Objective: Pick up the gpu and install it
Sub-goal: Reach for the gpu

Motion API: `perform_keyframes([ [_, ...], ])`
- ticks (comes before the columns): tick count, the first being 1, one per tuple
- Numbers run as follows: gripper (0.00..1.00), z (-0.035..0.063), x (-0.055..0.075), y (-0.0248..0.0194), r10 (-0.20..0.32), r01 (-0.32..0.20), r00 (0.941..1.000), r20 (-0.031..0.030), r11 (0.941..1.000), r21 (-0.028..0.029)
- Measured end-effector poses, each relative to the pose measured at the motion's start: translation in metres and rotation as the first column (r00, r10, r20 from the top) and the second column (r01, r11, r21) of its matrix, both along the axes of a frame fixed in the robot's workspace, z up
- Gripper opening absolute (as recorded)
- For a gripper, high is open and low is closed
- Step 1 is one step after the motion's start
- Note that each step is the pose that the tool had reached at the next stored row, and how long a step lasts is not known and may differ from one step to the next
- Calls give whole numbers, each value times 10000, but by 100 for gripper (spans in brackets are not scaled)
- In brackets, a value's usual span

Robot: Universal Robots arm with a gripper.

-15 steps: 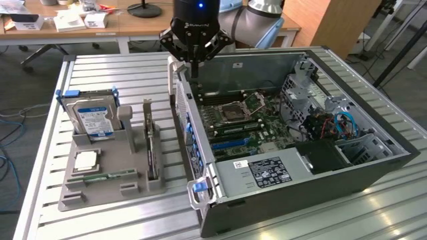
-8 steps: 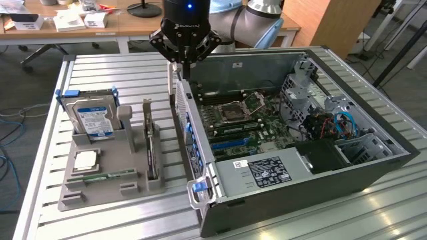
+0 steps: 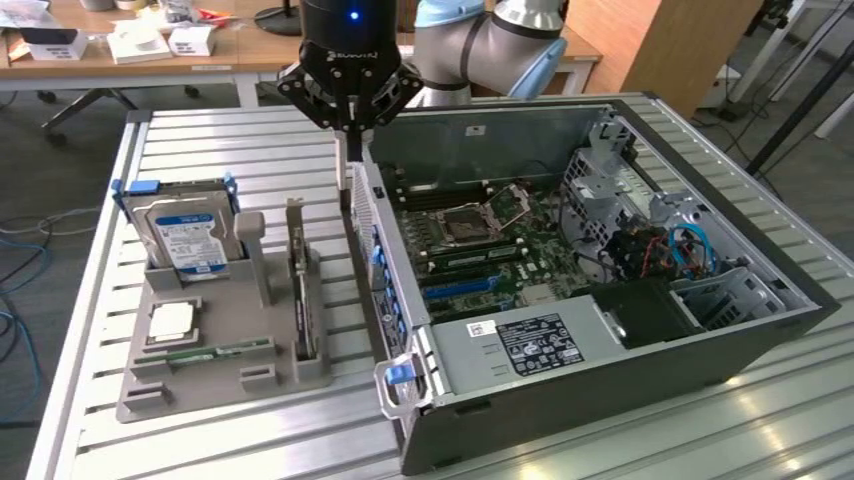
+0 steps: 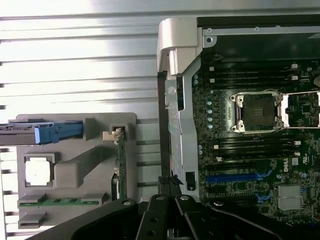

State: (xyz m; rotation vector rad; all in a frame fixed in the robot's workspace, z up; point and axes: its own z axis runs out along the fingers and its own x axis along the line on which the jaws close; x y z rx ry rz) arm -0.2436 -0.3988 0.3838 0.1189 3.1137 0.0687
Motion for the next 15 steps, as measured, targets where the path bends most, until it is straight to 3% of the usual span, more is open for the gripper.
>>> perform_keyframes([
  [15, 10, -40, -267, 0, 1, -1, 10000, -13, 10000, -4],
])
